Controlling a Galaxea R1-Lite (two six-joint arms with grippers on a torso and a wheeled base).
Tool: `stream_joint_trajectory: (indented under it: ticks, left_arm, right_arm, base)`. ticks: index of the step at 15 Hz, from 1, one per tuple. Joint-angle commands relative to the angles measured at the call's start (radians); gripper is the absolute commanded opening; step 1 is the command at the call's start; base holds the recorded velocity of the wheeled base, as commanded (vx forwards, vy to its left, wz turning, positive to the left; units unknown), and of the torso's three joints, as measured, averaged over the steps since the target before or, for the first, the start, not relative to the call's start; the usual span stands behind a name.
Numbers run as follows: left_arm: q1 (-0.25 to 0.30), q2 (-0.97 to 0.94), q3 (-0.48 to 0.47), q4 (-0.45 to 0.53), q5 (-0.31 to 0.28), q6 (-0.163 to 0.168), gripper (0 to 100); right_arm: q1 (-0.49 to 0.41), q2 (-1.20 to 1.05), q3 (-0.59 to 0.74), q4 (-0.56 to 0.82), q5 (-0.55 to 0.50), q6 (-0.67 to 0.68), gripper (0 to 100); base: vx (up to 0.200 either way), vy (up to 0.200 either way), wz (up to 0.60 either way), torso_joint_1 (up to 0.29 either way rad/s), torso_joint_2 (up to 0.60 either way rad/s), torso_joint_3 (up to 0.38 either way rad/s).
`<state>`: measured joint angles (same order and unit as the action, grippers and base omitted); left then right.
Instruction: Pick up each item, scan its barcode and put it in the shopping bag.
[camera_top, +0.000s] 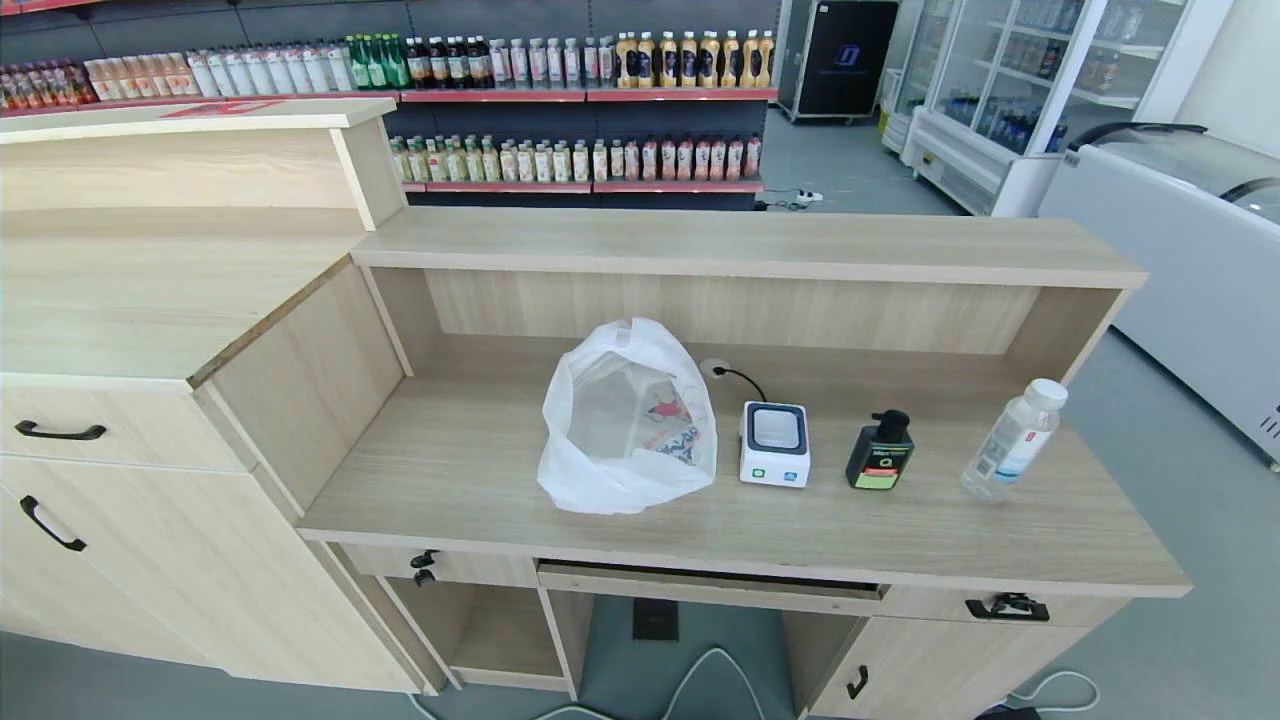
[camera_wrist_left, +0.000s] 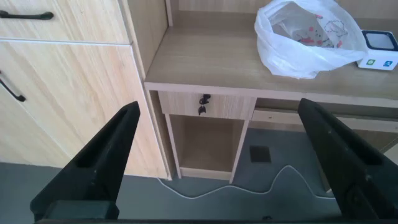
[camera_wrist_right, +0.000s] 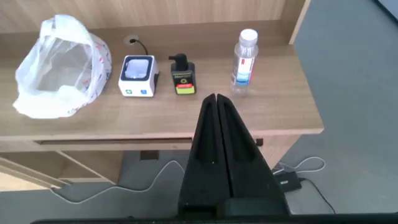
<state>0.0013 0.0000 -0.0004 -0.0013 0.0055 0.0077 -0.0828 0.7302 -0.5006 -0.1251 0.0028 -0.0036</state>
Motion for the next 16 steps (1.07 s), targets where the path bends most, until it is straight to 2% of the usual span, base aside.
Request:
stream_joint_trajectory:
  ticks: [1, 2, 3, 5, 7, 9, 10, 13, 16]
  left_arm:
    - [0.0, 0.0, 0.0, 0.0, 0.001, 0.0, 100]
    - [0.0, 0.0, 0.0, 0.0, 0.001, 0.002, 100]
    - [0.0, 0.0, 0.0, 0.0, 0.001, 0.0, 100]
    - [0.0, 0.0, 0.0, 0.0, 0.001, 0.0, 100]
    - [0.0, 0.0, 0.0, 0.0, 0.001, 0.0, 100]
    - [0.0, 0.0, -0.001, 0.0, 0.001, 0.0, 100]
    - [0.0, 0.0, 0.0, 0.0, 0.001, 0.0, 100]
    - [0.0, 0.0, 0.0, 0.0, 0.001, 0.0, 100]
    - [0.0, 0.0, 0.0, 0.0, 0.001, 0.0, 100]
  right_arm:
    - [-0.068, 0.503, -0.101, -0.323, -0.014, -0.052, 0]
    - [-0.078, 0.568, -0.102, -0.373, -0.01, -0.072, 0]
    - [-0.089, 0.614, -0.099, -0.393, -0.009, -0.09, 100]
    - [-0.1, 0.695, -0.096, -0.4, 0.026, -0.105, 100]
    - [-0.115, 0.787, -0.104, -0.461, 0.048, -0.104, 100]
    - [-0.123, 0.963, -0.114, -0.645, 0.105, -0.122, 100]
    - [-0.123, 1.012, -0.127, -0.686, 0.118, -0.145, 100]
    - [-0.146, 1.152, -0.174, -0.739, 0.272, -0.34, 100]
    - [-0.149, 1.258, -0.253, -0.746, 0.367, -0.441, 100]
  base:
    - [0.0, 0.0, 0.0, 0.0, 0.0, 0.0]
    - [0.0, 0.0, 0.0, 0.0, 0.0, 0.0]
    - [0.0, 0.0, 0.0, 0.0, 0.0, 0.0]
    - [0.0, 0.0, 0.0, 0.0, 0.0, 0.0]
    - [0.0, 0.0, 0.0, 0.0, 0.0, 0.0]
    - [0.0, 0.0, 0.0, 0.0, 0.0, 0.0]
    - [0.0, 0.0, 0.0, 0.0, 0.0, 0.0]
    - [0.0, 0.0, 0.0, 0.0, 0.0, 0.0]
    - [0.0, 0.0, 0.0, 0.0, 0.0, 0.0]
